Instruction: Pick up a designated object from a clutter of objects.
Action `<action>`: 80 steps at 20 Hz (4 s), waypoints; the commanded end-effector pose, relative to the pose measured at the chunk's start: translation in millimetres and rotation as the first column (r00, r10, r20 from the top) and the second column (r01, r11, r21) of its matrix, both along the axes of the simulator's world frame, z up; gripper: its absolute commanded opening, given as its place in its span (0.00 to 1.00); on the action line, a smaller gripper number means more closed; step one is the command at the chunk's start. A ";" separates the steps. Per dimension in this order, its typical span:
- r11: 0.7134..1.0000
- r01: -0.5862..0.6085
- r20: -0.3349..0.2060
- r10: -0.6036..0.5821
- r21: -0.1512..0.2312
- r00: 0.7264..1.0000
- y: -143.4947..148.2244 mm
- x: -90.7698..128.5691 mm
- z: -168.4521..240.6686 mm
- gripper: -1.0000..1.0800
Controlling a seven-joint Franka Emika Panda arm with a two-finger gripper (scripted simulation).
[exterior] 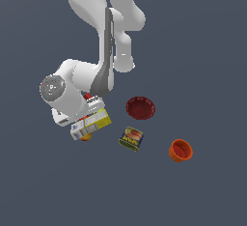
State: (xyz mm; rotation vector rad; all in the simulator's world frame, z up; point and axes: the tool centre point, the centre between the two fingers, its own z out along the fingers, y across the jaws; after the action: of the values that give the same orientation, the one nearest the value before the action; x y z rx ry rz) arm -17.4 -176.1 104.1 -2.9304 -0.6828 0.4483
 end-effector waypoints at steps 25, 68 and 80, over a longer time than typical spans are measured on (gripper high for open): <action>0.994 -0.101 -0.048 0.103 0.049 0.994 -35.0 -27.8 -68.0 1.00; 0.994 -0.101 -0.042 0.103 0.045 0.994 26.8 -54.1 143.3 0.00; 0.994 -0.102 -0.047 0.104 0.048 0.993 61.0 -65.4 256.2 0.00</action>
State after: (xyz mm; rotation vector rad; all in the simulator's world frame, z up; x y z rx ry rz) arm -81.8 -118.4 347.9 -2.8407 -0.8294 0.5066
